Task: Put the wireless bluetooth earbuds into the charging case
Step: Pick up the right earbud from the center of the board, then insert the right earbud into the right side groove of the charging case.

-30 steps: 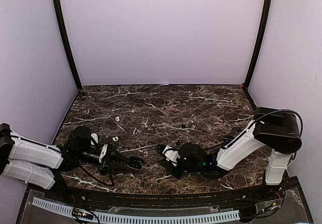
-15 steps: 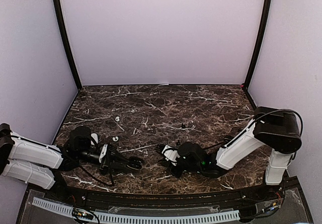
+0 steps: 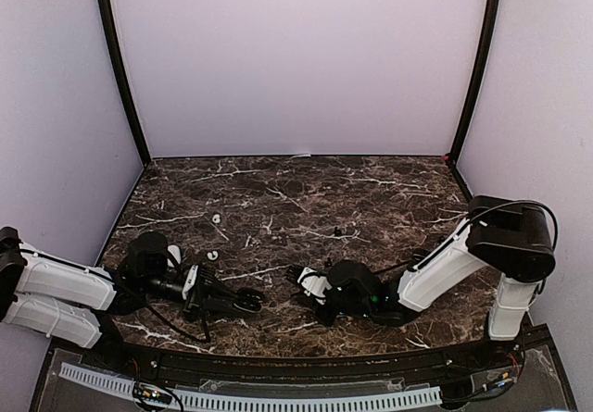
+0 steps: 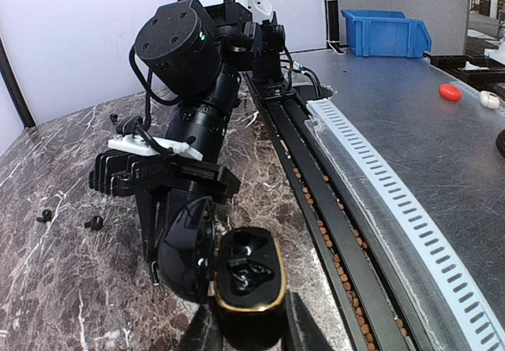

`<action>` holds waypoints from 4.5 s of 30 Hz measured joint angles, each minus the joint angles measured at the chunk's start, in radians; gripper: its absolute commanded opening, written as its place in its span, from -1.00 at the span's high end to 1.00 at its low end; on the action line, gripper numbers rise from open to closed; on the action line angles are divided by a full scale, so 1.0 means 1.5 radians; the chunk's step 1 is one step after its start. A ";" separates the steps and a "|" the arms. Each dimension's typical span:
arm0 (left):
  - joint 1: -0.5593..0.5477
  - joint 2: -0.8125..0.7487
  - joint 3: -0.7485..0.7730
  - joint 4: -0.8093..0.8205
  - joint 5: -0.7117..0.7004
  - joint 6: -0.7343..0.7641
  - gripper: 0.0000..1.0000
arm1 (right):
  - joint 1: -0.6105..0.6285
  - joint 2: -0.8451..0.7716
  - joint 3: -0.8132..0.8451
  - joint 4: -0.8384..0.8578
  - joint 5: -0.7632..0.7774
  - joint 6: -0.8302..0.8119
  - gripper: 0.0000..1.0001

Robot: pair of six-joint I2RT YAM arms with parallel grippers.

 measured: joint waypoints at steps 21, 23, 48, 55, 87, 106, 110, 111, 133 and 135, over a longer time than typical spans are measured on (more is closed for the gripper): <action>0.005 0.017 0.002 0.007 0.002 -0.049 1.00 | 0.044 -0.251 -0.084 -0.016 0.031 -0.264 0.71; 0.007 0.023 0.004 0.011 0.003 -0.059 1.00 | 0.045 -0.267 -0.085 -0.033 0.039 -0.303 0.69; 0.010 0.052 0.029 0.012 0.048 -0.060 1.00 | 0.082 -0.395 -0.078 -0.165 -0.014 -0.736 0.75; 0.010 0.052 0.029 0.012 0.068 -0.032 1.00 | 0.108 -0.369 -0.063 -0.143 -0.021 -0.795 0.77; 0.009 0.031 0.027 0.008 0.019 -0.017 1.00 | 0.131 -0.270 0.161 -0.345 -0.010 -0.535 0.75; -0.041 -0.007 0.013 -0.001 -0.123 0.059 1.00 | 0.086 -0.222 0.295 -0.702 -0.073 0.061 1.00; -0.056 0.020 0.013 -0.001 -0.150 0.072 1.00 | 0.054 -0.221 0.299 -0.739 -0.130 0.181 1.00; -0.057 0.025 0.013 -0.001 -0.155 0.073 1.00 | 0.047 -0.221 0.300 -0.741 -0.142 0.203 1.00; -0.064 0.141 0.067 0.081 -0.198 0.106 1.00 | -0.121 -0.219 0.268 -0.712 -0.395 0.577 1.00; -0.064 0.164 0.082 0.098 -0.199 0.105 1.00 | -0.121 -0.218 0.282 -0.718 -0.394 0.577 1.00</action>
